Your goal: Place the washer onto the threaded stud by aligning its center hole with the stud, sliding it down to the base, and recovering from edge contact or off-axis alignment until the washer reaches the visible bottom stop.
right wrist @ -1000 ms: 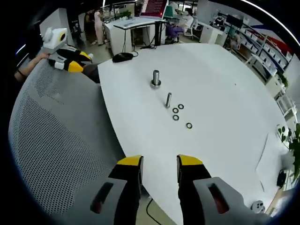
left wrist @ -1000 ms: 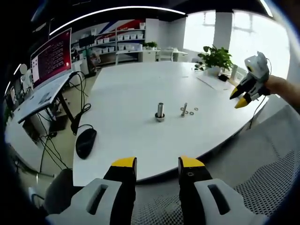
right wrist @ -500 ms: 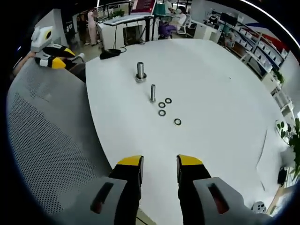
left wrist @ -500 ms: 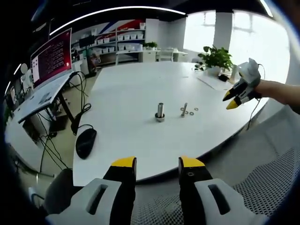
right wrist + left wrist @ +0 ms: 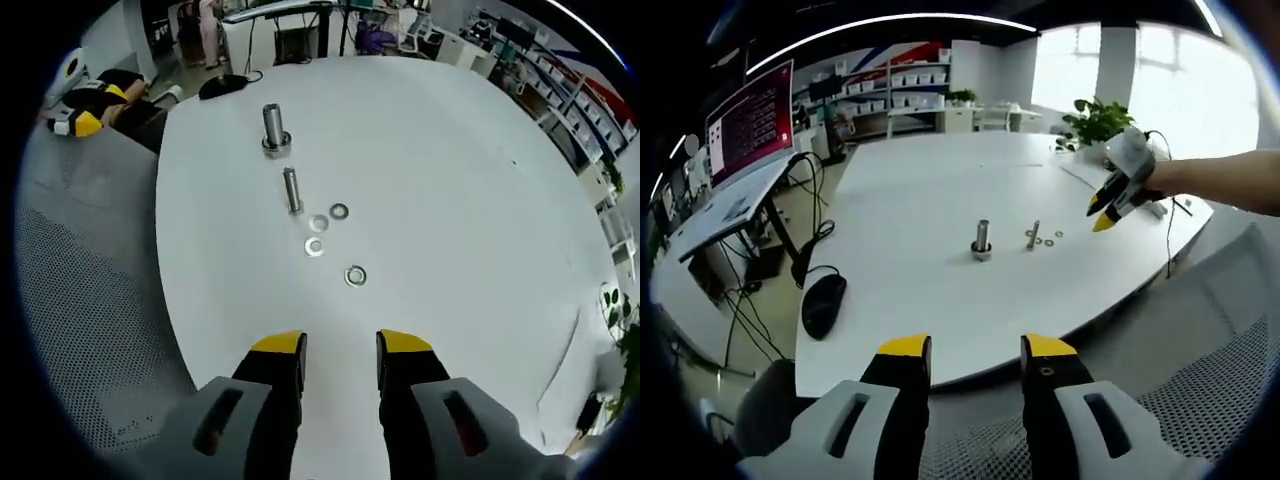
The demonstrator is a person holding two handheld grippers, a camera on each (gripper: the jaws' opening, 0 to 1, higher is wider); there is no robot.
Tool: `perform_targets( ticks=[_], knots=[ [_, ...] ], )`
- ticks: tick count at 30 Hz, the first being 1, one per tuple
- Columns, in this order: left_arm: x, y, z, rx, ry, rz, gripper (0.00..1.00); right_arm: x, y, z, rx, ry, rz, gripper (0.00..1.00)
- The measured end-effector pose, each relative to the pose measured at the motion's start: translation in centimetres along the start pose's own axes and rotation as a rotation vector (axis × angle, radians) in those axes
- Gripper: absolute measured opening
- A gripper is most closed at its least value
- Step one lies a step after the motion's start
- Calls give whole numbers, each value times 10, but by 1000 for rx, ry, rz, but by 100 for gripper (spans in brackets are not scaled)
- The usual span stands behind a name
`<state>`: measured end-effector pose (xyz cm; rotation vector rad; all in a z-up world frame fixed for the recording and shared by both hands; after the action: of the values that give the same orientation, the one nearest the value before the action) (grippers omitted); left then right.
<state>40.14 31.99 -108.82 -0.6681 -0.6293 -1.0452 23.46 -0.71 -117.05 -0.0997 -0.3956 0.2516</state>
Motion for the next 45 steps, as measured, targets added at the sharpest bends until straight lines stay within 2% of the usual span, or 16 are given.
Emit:
perform_targets(
  ticks=[3,6,12,15,25,31,35,37,39,45],
  knots=[
    [0,0,-1,0,5,-1,34,-1,-7,-13,1,22,-12,30],
    [0,0,0,2,6,0,34,7,-1,-19,36,9,-22,29],
    [1,2,-1,5,5,4,33,20,2,-32,58,4,-3,29],
    [0,1,-1,7,2,6,33,29,8,-36,96,-10,21,28],
    [0,2,-1,10,1,8,34,50,16,-48,127,-8,88,28],
    [1,0,0,10,2,7,34,56,19,-56,139,8,116,28],
    [1,1,-1,10,3,7,34,59,21,-61,153,41,159,28],
    [1,1,-1,10,2,8,34,55,21,-64,161,54,168,26],
    [1,1,-1,9,3,8,34,59,18,-65,159,55,181,26],
    [1,1,-1,9,3,8,34,57,20,-64,161,92,197,25]
  ],
)
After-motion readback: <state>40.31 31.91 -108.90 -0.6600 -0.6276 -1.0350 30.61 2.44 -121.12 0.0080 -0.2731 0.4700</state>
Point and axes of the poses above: the point that each gripper's makers call its tool centre point, and the gripper's own axes: z roughly backward along the fingers, y roughly to its left, x roughly out of its top, the point moved 3 cm from there along z, roughly backward along the fingers, and after that the axes turned 10 degrees about z, right-handed, at the moved point
